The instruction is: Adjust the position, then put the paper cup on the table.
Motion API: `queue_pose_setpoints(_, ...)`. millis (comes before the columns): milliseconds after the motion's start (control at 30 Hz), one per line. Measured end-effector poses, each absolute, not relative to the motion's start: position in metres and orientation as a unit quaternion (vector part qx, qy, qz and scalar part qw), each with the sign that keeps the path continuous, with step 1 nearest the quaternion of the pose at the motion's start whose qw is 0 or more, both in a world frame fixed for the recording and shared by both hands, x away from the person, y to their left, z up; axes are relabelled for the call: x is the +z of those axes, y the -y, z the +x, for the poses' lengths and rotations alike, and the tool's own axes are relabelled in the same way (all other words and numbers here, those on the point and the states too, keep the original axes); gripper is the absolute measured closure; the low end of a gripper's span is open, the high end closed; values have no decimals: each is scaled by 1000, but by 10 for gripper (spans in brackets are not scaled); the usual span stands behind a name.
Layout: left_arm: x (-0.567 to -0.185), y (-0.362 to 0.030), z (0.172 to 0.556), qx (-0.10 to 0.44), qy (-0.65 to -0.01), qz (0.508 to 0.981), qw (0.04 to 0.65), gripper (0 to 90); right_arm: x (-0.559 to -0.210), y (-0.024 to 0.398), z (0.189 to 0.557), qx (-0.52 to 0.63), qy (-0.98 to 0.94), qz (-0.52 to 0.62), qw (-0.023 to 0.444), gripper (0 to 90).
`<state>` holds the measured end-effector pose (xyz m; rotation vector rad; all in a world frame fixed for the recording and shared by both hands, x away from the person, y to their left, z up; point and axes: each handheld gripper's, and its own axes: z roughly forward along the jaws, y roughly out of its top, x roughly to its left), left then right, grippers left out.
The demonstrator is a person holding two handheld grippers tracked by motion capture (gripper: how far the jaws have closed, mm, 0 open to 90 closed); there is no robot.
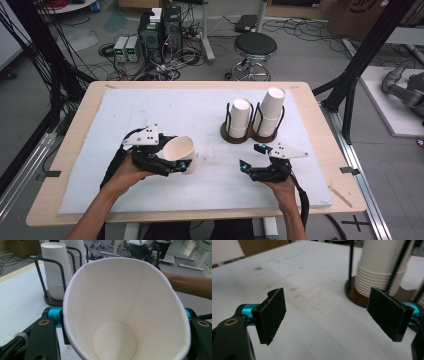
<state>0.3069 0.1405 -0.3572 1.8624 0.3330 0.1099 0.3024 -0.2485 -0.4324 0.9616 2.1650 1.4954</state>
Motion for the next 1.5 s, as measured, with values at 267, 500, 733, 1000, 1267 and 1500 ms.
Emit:
queue_pose_setpoints(267, -359, -142, 308, 53, -150, 803, 575, 320, -441, 259, 305, 484, -755, 394, 201, 162)
queue_pose_setpoints(500, -358, -143, 308, 52, -153, 801, 576, 321, -445, 261, 306, 463, -759, 407, 210, 162)
queue_pose_setpoints(733, -359, -147, 308, 54, -155, 802, 574, 321, -449, 261, 305, 462, -759, 412, 204, 162)
queue_pose_setpoints(1000, -359, -151, 308, 57, -158, 802, 573, 322, -450, 263, 303, 469, -754, 408, 212, 162)
queue_pose_setpoints(1267, -361, -154, 308, 60, -165, 800, 574, 323, -450, 261, 301, 469, -758, 397, 218, 162)
queue_pose_setpoints(1500, -362, -156, 310, 62, -168, 802, 570, 323, -450, 262, 301, 471, -757, 397, 217, 162)
